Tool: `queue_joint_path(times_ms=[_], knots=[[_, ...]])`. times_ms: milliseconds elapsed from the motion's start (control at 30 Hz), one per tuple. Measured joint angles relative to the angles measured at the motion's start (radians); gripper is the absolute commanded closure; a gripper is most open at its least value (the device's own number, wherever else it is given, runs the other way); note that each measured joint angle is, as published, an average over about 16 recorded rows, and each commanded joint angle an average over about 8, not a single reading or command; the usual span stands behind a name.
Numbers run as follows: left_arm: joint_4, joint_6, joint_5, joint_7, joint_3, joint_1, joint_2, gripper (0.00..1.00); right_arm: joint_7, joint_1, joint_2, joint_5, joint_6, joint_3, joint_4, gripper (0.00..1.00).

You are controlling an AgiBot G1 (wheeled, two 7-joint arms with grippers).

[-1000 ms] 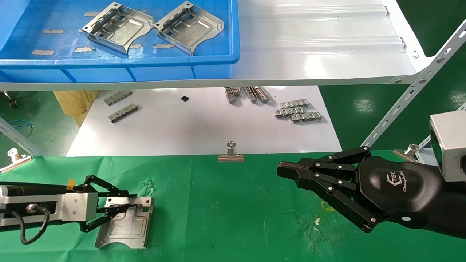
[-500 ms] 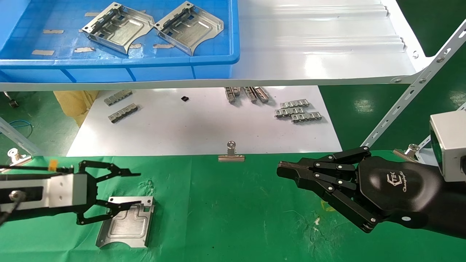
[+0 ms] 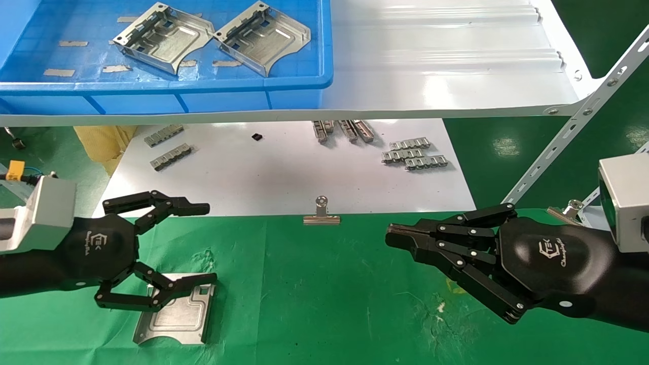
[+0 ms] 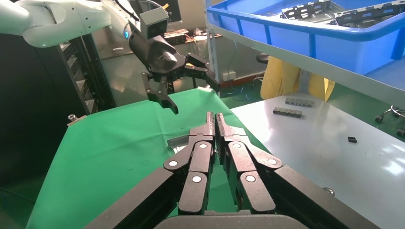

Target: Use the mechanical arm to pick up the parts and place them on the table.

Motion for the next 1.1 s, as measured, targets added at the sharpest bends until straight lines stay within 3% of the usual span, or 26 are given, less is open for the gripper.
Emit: queue_joint_path(times_ms=[1100], knots=[[-0.194, -0.006, -0.109, -0.198, -0.151, 0.147, 0.0, 0.0, 0.0, 0.0, 0.0, 0.0, 0.0, 0.0, 0.0, 0.0]])
